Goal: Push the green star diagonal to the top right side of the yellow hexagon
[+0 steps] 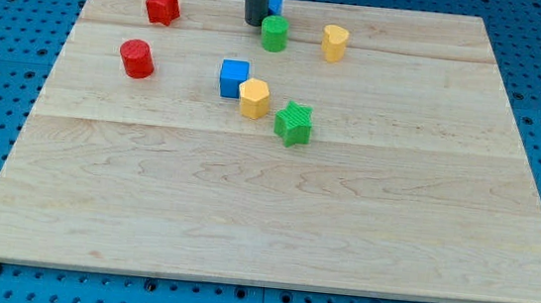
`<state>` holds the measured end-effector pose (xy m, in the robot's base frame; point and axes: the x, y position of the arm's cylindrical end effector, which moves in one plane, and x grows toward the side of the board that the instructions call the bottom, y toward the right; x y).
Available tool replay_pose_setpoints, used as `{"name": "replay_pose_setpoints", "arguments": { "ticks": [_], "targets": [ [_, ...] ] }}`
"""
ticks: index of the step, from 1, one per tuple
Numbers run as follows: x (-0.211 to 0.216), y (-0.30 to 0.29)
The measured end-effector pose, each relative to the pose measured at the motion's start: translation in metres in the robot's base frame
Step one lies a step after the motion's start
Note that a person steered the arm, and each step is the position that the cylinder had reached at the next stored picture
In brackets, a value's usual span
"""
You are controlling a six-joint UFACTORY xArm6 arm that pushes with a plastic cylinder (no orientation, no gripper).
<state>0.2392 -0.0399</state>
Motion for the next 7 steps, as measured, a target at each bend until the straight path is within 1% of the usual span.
{"name": "replay_pose_setpoints", "arguments": {
  "ticks": [3,4,5,6,7],
  "targets": [
    [0.010,0.000],
    [0.026,0.000],
    [0.048,0.001],
    [0.062,0.030],
    [0.109,0.042]
  ]
}}
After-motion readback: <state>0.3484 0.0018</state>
